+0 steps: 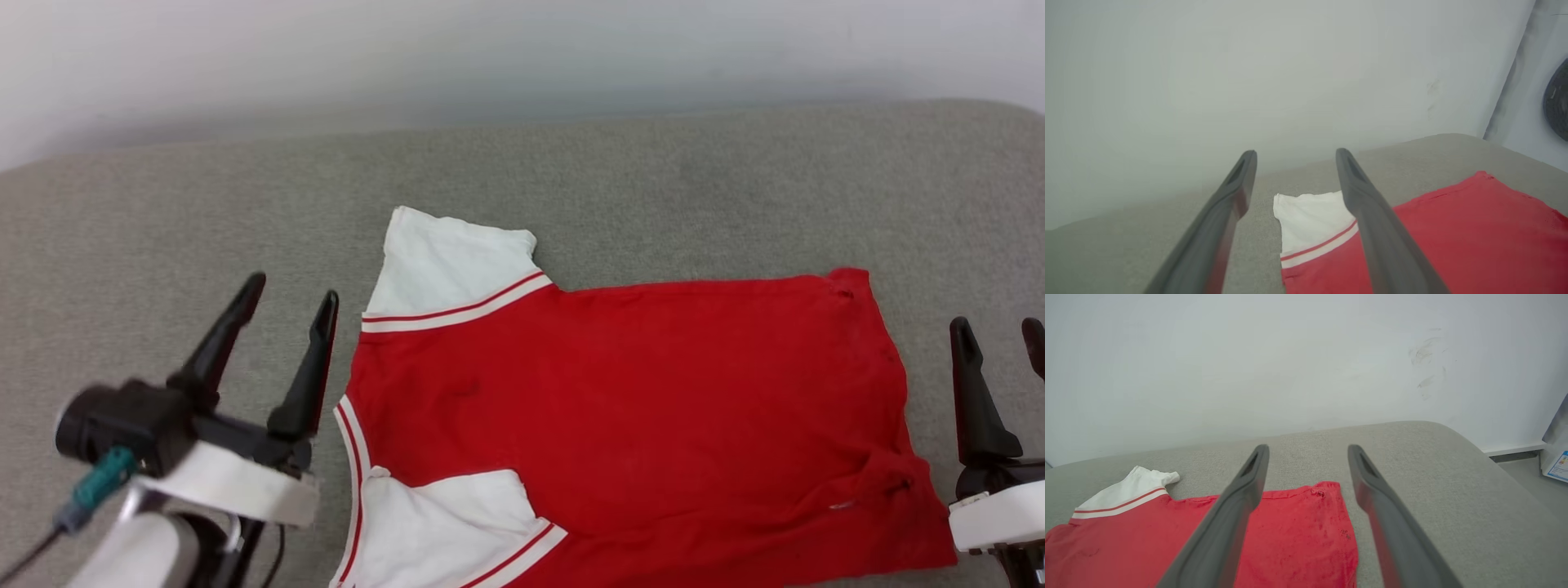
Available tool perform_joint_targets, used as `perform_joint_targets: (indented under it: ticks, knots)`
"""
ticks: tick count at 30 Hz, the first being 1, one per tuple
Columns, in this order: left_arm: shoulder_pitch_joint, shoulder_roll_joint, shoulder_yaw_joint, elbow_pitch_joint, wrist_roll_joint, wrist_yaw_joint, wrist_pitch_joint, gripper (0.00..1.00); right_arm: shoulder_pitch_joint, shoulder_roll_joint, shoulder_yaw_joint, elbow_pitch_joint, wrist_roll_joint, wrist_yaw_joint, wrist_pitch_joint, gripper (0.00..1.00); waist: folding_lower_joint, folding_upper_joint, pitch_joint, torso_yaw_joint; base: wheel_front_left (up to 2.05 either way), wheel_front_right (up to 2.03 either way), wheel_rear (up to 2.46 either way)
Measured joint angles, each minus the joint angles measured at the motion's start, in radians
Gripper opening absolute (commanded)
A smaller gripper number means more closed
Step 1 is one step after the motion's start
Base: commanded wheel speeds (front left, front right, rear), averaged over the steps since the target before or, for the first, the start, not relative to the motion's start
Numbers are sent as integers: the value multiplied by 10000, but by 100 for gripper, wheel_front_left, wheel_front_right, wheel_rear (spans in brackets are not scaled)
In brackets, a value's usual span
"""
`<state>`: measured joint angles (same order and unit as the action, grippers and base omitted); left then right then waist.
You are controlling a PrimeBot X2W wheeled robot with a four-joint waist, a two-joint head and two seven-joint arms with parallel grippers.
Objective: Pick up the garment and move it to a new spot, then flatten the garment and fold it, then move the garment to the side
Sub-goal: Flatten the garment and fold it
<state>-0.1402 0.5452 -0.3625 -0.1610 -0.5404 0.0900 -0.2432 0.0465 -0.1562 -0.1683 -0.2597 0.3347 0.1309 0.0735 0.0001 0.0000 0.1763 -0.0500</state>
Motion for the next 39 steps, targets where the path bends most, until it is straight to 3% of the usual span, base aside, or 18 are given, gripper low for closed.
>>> perform_joint_targets:
  ticks: [5,10,14,20,26,34,39]
  knots:
    - [-1453,815,-29,242,-299,-832,1507,100,-152,10,155,-92,-263,0,-236,100,0,0,578,-310,0,0,0]
    - [-3406,1705,-29,742,-1112,-1697,3674,100,-511,132,332,-182,-374,0,-383,100,0,0,1315,-731,0,0,0]
    - [-4960,2426,-86,1398,-1981,-1958,5948,100,-846,215,635,-67,-391,0,-506,100,1,0,1914,-1160,0,0,0]
    - [-6605,3216,-203,2462,-3306,-1906,9584,100,-1218,230,953,196,-326,0,-796,100,1,0,2647,-1944,0,0,0]
    - [-7495,3369,-119,3196,-4456,-1419,11829,100,-1343,368,1183,663,-263,0,-1101,100,1,0,3259,-2551,0,0,0]
    - [-7840,3453,-167,4021,-4840,-556,13139,100,-1553,642,1392,886,-10,0,-1352,100,0,0,3845,-3140,0,0,0]
    - [-7759,3689,-182,4084,-4761,-642,13171,100,-1543,663,1202,562,194,0,-1248,100,0,0,4094,-3379,0,0,0]
